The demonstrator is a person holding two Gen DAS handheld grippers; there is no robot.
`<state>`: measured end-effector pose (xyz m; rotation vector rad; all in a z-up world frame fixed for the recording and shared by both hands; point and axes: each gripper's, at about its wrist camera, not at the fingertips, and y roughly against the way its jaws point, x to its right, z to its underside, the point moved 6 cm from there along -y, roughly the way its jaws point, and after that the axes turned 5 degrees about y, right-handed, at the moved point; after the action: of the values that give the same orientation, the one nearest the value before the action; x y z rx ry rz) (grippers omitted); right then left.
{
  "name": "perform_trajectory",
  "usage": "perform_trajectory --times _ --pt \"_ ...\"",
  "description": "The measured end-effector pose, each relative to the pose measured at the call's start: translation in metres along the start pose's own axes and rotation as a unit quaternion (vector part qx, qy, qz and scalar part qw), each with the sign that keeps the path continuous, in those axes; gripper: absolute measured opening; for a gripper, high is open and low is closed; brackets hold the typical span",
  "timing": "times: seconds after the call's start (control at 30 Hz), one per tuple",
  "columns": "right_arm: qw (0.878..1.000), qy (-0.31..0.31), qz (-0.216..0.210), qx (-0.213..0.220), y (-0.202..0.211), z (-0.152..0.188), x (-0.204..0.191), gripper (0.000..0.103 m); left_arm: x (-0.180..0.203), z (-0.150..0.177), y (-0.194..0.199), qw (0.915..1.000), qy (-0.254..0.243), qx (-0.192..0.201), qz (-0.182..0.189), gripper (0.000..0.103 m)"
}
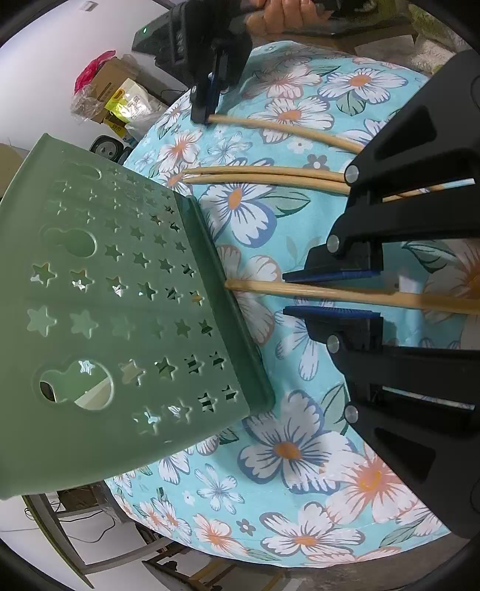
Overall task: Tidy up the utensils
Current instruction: 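Grasp a wooden chopstick with the right tool while the left tool holds its chopstick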
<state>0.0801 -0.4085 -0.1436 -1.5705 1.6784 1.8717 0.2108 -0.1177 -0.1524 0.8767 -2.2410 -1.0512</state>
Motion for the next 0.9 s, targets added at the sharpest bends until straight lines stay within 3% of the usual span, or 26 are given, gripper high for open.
perform_trajectory --times 0.1,0.17,0.23,0.7,0.83,0.9 --pt "1.0 -0.008 0.009 0.009 0.017 0.0 0.009 0.011 0.0 0.0 0.0 1.0 0.0 -0.001 -0.001 0.011" --pt "1.0 -0.015 0.006 0.012 0.023 0.002 0.012 0.027 0.0 0.0 -0.001 1.0 -0.001 -0.001 -0.003 0.011" --pt "1.0 -0.018 0.004 0.012 0.023 0.003 0.011 0.034 0.001 0.0 -0.001 1.0 -0.001 -0.001 -0.004 0.011" --pt "1.0 -0.001 0.021 0.009 -0.01 0.025 -0.012 0.032 0.007 0.0 -0.002 0.9999 -0.002 -0.001 -0.011 0.011" --pt "1.0 0.0 0.02 0.001 -0.021 0.032 -0.014 0.013 0.01 0.0 -0.003 0.9999 -0.003 0.0 -0.015 0.011" --pt "1.0 0.004 0.018 0.004 -0.023 0.034 -0.015 0.013 0.011 0.0 -0.004 0.9999 -0.005 -0.001 -0.016 0.011"
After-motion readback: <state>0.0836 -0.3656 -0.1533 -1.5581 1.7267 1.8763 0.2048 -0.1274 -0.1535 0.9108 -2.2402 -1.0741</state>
